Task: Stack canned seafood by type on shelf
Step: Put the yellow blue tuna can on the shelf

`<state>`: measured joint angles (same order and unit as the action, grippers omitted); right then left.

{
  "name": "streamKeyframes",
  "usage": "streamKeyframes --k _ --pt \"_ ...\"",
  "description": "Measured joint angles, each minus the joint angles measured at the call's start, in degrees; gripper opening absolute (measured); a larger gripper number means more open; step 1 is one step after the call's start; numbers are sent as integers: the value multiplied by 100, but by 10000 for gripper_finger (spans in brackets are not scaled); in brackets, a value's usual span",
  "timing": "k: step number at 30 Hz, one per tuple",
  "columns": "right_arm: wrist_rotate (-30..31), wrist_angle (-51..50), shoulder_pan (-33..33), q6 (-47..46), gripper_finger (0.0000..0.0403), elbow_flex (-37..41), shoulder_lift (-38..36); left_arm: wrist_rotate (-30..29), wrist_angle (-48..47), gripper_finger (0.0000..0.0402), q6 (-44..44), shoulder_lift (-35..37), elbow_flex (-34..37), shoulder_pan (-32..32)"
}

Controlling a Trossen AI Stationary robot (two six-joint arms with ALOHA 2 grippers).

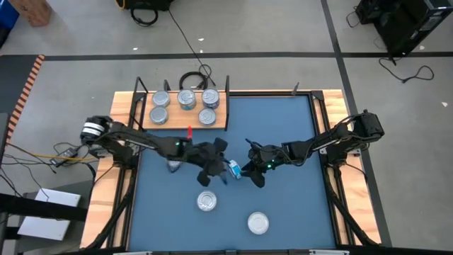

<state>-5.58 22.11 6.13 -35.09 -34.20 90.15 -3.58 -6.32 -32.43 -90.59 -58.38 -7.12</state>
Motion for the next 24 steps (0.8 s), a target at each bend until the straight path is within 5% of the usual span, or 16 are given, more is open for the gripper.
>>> streamKeyframes --k 9,24 --pt "-4 8 58 206 180 -6 -4 -130 -551 227 -896 -973 -819 325" --pt "-52 3 136 415 187 -13 -9 171 -693 235 -1813 -1458 -1253 363"
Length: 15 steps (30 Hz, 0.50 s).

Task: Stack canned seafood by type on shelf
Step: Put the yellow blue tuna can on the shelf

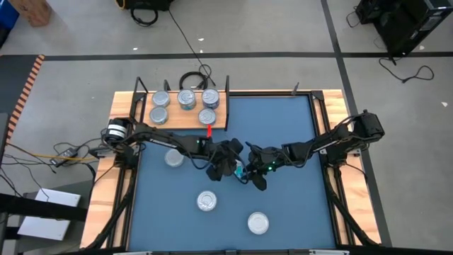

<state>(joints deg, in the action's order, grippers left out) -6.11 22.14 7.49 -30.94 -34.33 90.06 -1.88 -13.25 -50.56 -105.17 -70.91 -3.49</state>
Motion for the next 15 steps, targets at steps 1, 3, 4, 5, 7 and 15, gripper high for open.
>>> streamKeyframes --k 1,3,4,5,7,15 --pt "2 8 0 41 186 0 0 44 -14 235 -7 -2 0 -2" --pt "0 14 0 144 185 0 -2 171 2 235 -66 -26 0 -2" --pt "0 24 0 178 185 0 -2 195 22 235 -101 -42 0 -2" --pt "0 33 0 231 185 0 -2 211 -2 235 -130 -53 1 -4" --pt "0 34 0 343 186 0 -2 218 -3 235 -138 -54 4 -7" --pt "-15 138 0 874 183 0 -2 222 169 234 -172 -58 4 -37"
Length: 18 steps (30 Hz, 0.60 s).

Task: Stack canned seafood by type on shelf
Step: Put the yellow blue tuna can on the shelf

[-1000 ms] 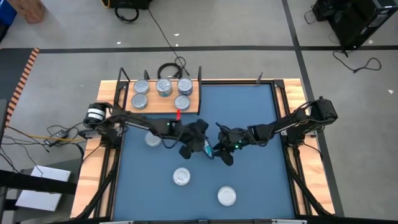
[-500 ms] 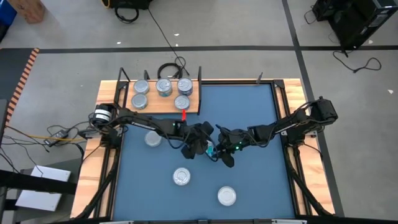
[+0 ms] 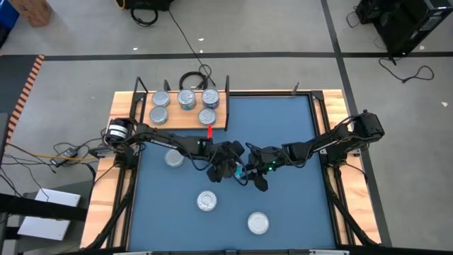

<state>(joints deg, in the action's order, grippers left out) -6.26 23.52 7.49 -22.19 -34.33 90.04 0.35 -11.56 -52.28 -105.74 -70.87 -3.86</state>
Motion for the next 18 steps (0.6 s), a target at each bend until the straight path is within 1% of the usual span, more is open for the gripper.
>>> streamKeyframes --k 6,10,15,18 --pt "25 82 -4 286 185 2 0 41 57 234 -17 -14 2 -7" --pt "181 112 -14 422 184 2 0 36 64 234 -7 -14 2 -4" --pt "169 140 -13 428 184 2 0 -43 -105 234 81 -14 2 0" --pt "154 145 11 425 185 2 0 -113 -205 227 169 -14 2 1"
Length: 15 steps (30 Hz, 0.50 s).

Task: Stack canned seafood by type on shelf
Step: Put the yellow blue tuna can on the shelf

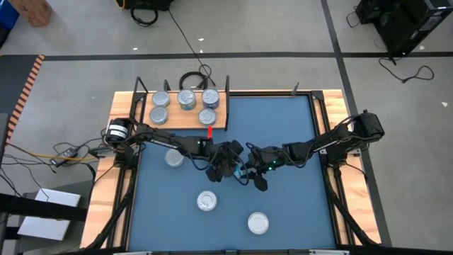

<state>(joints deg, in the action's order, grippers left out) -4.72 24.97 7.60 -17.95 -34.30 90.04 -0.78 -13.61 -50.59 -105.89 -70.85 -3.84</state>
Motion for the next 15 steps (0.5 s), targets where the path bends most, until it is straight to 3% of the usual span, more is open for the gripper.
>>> streamKeyframes --k 9,15 --pt "22 -29 10 1 184 0 -2 -100 -131 148 -17 7 0 -1" --pt "20 -24 10 -8 184 0 -4 -167 -198 141 -12 9 -3 -16"
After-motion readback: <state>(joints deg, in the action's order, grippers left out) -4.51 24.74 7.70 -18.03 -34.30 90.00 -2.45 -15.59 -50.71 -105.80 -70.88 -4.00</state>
